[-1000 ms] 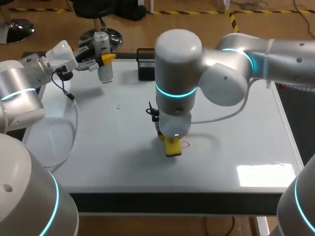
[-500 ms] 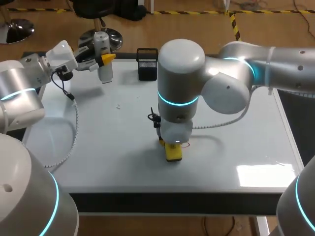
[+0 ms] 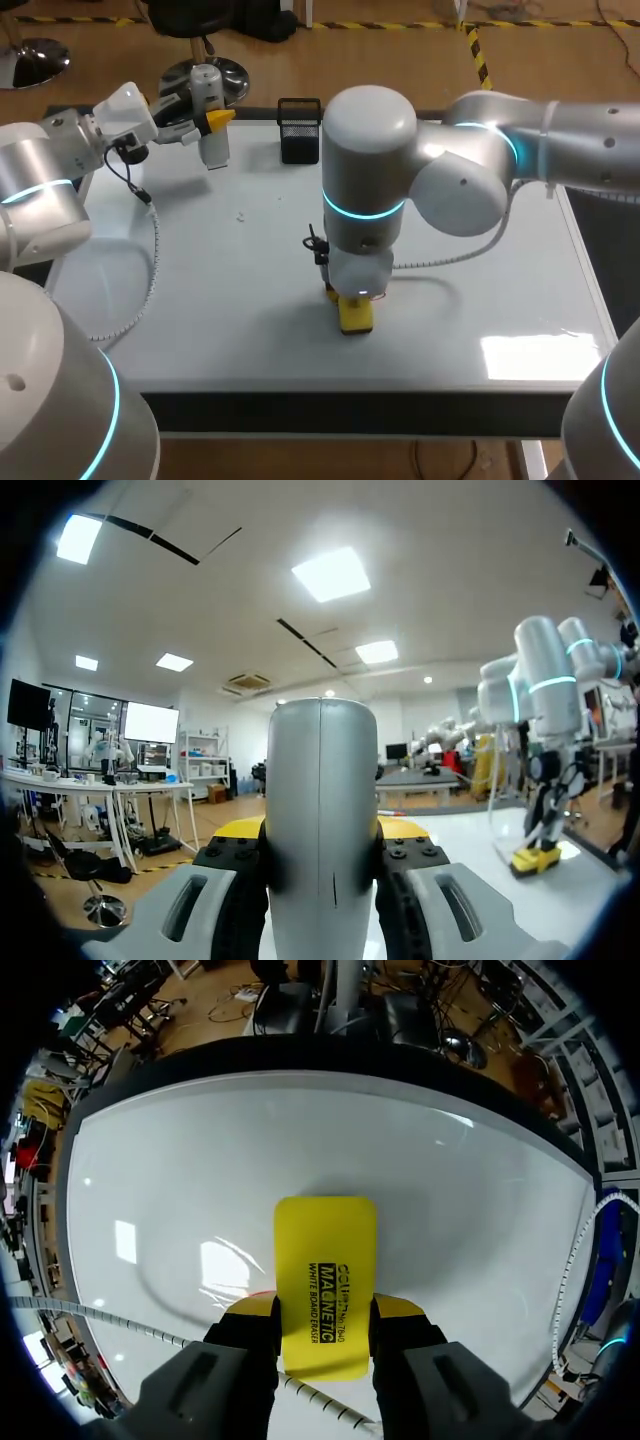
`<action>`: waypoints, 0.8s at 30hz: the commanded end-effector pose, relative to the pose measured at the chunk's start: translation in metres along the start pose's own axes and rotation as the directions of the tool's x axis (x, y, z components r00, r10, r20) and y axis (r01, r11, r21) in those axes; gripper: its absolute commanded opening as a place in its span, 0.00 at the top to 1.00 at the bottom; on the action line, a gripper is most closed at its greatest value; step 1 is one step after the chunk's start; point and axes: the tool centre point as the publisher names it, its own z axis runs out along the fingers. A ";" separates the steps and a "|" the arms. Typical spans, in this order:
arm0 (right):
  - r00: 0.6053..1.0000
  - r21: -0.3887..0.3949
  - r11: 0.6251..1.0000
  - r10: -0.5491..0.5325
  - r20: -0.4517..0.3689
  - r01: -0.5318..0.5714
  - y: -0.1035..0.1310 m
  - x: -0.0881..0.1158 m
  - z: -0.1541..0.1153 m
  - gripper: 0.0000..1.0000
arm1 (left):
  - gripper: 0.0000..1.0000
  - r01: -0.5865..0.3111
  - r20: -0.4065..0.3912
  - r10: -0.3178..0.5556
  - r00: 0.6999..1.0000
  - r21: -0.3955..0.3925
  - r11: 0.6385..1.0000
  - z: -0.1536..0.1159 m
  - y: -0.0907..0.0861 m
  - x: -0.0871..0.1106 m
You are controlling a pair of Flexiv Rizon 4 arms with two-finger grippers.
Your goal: Pick up the inspection probe, press it on each red-marked spot on the whiteboard one by one, put down the probe, pick up the eraser, and wipe off all the red marks.
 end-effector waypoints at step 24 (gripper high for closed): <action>1.000 -0.030 0.999 0.028 -0.007 -0.028 0.000 0.017 0.017 1.00 | 1.00 -0.001 0.001 0.001 1.000 0.002 1.000 0.000 -0.001 0.000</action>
